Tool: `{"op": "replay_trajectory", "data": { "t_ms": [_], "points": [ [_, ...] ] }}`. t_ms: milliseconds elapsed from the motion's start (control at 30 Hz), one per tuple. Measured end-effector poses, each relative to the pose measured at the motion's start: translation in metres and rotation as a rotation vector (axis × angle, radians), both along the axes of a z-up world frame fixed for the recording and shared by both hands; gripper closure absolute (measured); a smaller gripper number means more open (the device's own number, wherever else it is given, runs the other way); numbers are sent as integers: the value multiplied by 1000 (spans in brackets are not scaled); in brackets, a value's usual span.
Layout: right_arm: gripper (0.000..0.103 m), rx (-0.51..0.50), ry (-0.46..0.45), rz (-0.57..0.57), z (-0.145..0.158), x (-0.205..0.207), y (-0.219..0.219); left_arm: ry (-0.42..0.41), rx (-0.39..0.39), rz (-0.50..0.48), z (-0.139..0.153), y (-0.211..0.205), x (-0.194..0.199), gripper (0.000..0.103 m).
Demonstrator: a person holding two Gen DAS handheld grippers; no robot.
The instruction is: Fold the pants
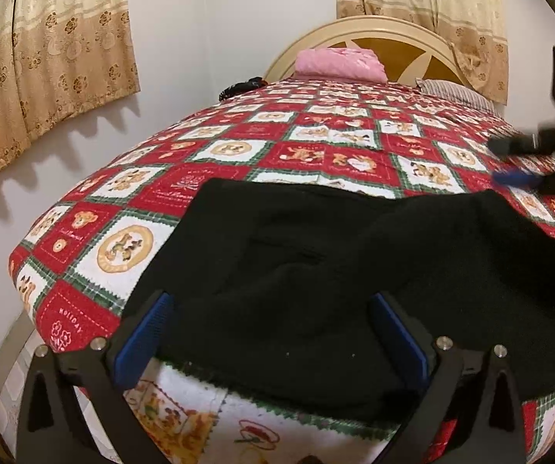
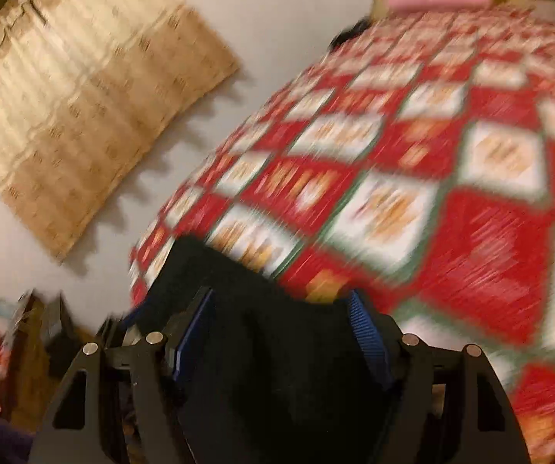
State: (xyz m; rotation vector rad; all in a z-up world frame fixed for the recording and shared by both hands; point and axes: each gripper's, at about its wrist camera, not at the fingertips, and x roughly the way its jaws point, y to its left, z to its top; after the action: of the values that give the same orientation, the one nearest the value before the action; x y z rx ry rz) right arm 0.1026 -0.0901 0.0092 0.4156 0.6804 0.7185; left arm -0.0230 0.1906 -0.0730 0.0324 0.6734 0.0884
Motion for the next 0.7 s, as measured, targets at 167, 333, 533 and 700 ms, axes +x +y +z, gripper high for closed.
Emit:
{"op": "replay_trajectory", "data": {
  "t_ms": [167,333,533,700],
  "points": [
    [31,148,55,47,2,-4,-40,-1,-1,1,0,0,0,0],
    [31,17,82,230,-22,-27,7,-3,1,5,0,1,0,0],
    [31,46,117,300,-37,-24,37,1,0,6,1,1,0,0],
    [31,91,157,256,-40,9,52,0,1,7,2,1,1,0]
  ]
}}
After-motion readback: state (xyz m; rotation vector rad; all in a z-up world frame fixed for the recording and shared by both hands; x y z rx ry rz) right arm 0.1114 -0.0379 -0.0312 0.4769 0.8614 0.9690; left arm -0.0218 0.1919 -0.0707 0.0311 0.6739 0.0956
